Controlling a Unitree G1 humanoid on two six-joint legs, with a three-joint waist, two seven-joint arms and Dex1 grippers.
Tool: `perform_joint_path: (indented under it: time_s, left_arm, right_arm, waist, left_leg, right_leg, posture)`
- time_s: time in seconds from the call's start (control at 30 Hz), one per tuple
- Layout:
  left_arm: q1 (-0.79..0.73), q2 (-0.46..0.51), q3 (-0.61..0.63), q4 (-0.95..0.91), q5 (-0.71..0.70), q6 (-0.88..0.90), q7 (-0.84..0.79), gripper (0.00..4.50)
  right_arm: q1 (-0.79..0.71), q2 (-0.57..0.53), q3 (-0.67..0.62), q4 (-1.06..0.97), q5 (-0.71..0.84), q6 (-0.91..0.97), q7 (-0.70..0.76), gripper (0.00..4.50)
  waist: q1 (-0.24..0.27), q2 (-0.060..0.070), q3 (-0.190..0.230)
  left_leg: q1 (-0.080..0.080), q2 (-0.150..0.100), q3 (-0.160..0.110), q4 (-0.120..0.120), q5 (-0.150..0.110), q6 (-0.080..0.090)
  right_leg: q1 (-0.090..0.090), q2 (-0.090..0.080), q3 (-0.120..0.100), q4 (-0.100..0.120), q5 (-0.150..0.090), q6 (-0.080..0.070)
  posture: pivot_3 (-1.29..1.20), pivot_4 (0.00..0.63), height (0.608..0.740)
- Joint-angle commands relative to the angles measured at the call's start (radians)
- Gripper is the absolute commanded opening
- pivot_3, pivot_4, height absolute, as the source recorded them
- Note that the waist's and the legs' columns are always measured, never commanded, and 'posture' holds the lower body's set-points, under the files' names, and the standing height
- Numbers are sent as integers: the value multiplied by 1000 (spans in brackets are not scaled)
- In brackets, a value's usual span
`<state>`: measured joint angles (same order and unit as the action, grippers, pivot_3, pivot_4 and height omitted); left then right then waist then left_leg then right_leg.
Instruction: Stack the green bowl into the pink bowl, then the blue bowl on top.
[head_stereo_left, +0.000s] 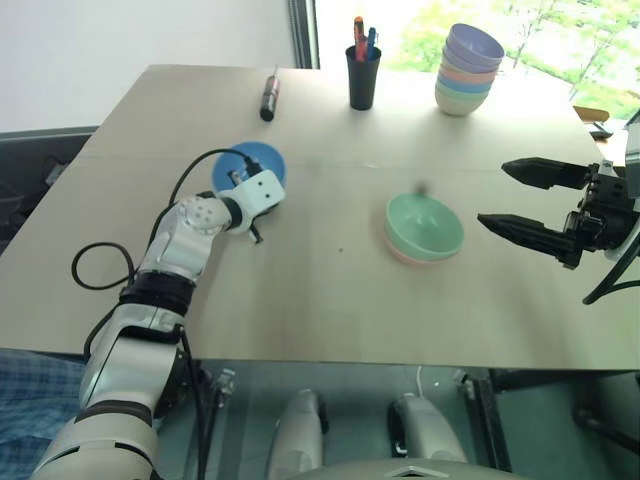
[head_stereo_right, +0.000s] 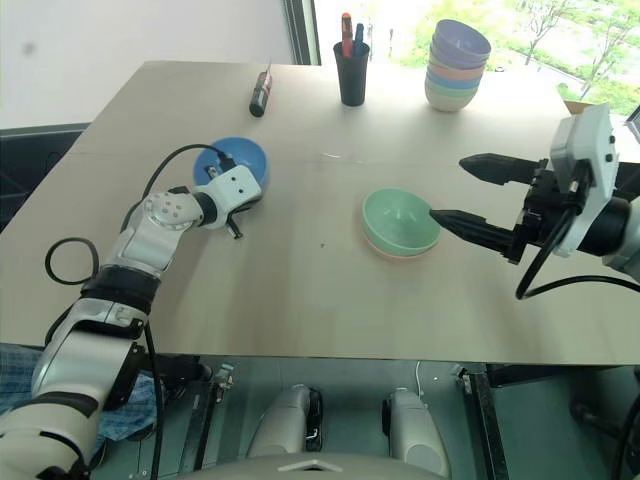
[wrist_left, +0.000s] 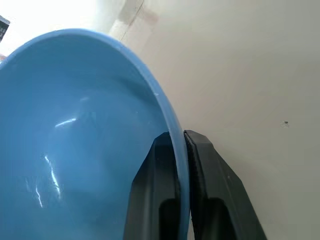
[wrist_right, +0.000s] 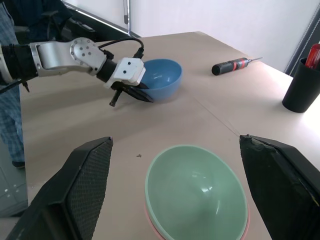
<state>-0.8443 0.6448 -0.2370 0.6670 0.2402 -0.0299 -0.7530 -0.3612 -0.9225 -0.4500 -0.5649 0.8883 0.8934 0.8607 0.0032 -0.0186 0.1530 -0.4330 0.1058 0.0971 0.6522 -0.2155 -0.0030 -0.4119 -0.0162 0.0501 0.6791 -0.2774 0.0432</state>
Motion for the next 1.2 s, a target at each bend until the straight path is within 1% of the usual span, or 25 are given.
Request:
perform_joint_path:
  time_s: [0.03, 0.17, 0.33, 0.4, 0.47, 0.63, 0.67, 0.73, 0.77, 0.87, 1.17, 1.2]
  left_arm:
    - [-124, 0, 0, 51, -16, -122, -75, 128]
    - [-224, -48, -4, 85, -57, -235, -178, 128]
    - [-302, -128, 5, 44, -141, -275, -322, 128]
    - [-299, -154, -8, -24, -219, -340, -455, 128]
    - [-292, -179, -14, -99, -291, -341, -563, 128]
    - [-317, -246, -14, -165, -377, -340, -668, 128]
    - [-316, -256, -19, -187, -411, -329, -718, 128]
    - [-304, -263, -27, -242, -484, -253, -816, 128]
    - [-302, -261, -37, -254, -498, -253, -844, 128]
    - [-305, -243, -82, -259, -511, -281, -861, 128]
    - [-322, -267, -86, -175, -474, -370, -861, 128]
    - [-323, -266, -83, -170, -464, -366, -858, 675]
  right_arm:
    - [-13, -17, -11, 8, 5, -38, 0, 4261]
    - [-21, -18, 10, 20, 3, -58, -1, 4261]
    - [-23, -29, 23, 34, -3, -76, 4, 4261]
    - [-24, -36, 22, 38, -5, -79, 5, 4261]
    - [-24, -44, 20, 39, -2, -81, 5, 4261]
    - [-19, -49, 22, 38, -1, -89, -2, 4261]
    - [-16, -50, 20, 36, -1, -90, -3, 4261]
    - [-11, -52, 13, 33, 2, -89, -7, 4261]
    - [-8, -53, 9, 31, 3, -88, -9, 4261]
    - [3, -59, -3, 24, 7, -85, -10, 4261]
    - [34, -69, -33, 14, 17, -87, -28, 4261]
    - [36, -69, -33, 14, 17, -88, -29, 4261]
  waist:
    - [4, -1, 1]
    - [12, -2, 1]
    - [10, -2, 1]
    - [6, -2, 2]
    - [5, -2, 2]
    - [6, -2, 2]
    - [6, -2, 2]
    - [6, -2, 2]
    - [5, -2, 2]
    - [5, -2, 2]
    - [9, -2, 2]
    - [8, -2, 2]
  left_leg:
    - [0, 0, 0, 0, 0, 0]
    - [-1, 0, 0, 0, 0, 0]
    - [-1, 0, 0, 1, 0, 0]
    - [-1, 0, 0, 1, 0, 0]
    - [-1, 0, 0, 0, 0, 0]
    - [0, 0, 0, 1, 0, 0]
    - [0, 0, 0, 1, 0, 0]
    - [0, 0, 0, 2, 0, 0]
    - [0, 0, 0, 2, 0, 0]
    - [0, 0, 0, 1, 0, 0]
    - [-1, 0, -1, 2, 0, 0]
    - [-1, 0, -1, 2, 0, 0]
  right_leg:
    - [0, 0, 0, 0, 0, 0]
    - [0, 0, 0, -1, 0, 0]
    - [0, 0, 0, -1, 0, 0]
    - [0, 0, 0, -1, 0, 0]
    - [0, 0, 1, 0, 0, 0]
    - [0, 0, 1, 0, 0, 0]
    - [0, 0, 1, 1, 0, 0]
    - [0, 0, 1, 1, 0, 0]
    - [0, 0, 1, 1, 0, 0]
    - [0, 0, 1, 0, 0, 0]
    - [0, 0, 1, 0, 0, 0]
    - [0, 0, 1, 0, 0, 0]
  posture:
    - [0, 150, 740]
    - [0, 150, 740]
    - [0, 150, 740]
    - [0, 150, 740]
    - [0, 150, 740]
    - [0, 150, 740]
    - [0, 150, 740]
    - [0, 150, 740]
    - [0, 150, 740]
    - [0, 150, 740]
    - [0, 150, 740]
    - [0, 150, 740]
